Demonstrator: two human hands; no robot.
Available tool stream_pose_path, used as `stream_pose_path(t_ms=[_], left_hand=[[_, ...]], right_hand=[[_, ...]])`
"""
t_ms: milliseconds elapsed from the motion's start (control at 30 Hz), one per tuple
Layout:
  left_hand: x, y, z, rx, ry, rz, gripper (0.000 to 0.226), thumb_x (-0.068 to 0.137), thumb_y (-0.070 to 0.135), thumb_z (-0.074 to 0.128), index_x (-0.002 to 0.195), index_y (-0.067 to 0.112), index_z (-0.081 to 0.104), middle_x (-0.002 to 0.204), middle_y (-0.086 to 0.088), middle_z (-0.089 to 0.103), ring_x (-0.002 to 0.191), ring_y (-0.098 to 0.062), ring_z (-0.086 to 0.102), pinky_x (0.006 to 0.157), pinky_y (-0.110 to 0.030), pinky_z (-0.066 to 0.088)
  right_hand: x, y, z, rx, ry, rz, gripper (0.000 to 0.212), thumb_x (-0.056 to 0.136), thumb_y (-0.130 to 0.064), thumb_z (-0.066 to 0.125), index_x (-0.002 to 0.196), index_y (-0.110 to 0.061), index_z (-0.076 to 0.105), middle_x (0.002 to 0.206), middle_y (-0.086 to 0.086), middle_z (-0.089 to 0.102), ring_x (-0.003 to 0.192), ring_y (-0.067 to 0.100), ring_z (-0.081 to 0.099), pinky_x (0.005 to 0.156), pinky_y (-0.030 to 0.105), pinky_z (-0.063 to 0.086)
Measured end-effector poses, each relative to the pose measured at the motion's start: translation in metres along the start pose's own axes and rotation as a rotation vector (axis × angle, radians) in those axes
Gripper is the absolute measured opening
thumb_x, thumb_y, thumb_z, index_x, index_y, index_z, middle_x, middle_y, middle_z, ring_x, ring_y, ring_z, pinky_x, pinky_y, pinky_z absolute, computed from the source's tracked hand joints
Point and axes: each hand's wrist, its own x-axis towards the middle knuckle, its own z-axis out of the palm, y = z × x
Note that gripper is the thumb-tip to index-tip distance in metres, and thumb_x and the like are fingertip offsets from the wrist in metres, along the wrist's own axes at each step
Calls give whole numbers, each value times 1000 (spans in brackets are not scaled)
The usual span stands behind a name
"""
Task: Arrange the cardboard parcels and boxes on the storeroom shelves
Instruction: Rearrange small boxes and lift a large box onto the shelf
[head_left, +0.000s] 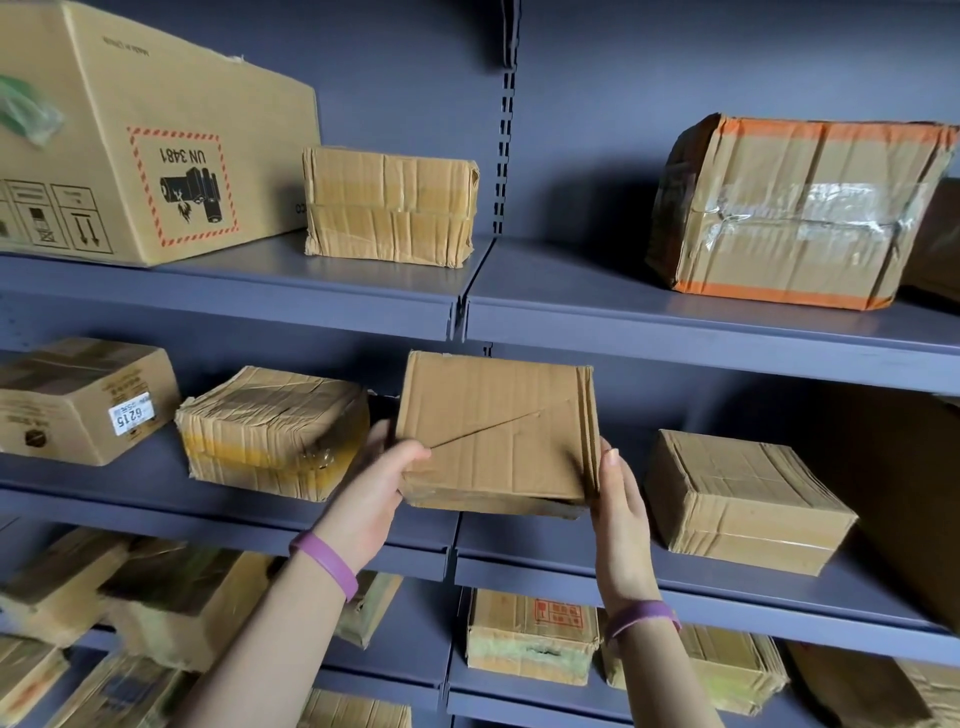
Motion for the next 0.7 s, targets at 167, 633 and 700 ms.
stream_pose_path(t_ms=[167, 633, 700], left_hand=[[1, -9, -4, 71, -72, 70, 58, 65, 12, 62, 123, 18, 57, 119, -5, 69, 117, -24, 62, 98, -41, 49], [1, 11, 5, 42, -2, -44, 126, 49, 96, 61, 156, 37, 28, 159, 8, 36, 144, -15, 38, 122, -47, 26], [-2, 12, 4, 14, 46, 40, 101, 54, 83, 70, 142, 40, 46, 148, 12, 49, 136, -13, 46, 119, -47, 30]], right_hand=[[5, -11, 4, -35, 29, -18, 55, 86, -47, 60, 134, -22, 54, 121, -13, 63, 101, -13, 61, 82, 9, 49], [8, 0, -5, -118, 8, -72, 37, 86, 10, 67, 115, -9, 52, 113, 8, 65, 97, 12, 63, 78, 22, 56], [7, 0, -4, -128, -27, -82, 38, 83, 13, 68, 108, -9, 50, 109, 8, 64, 97, 17, 63, 76, 20, 55]])
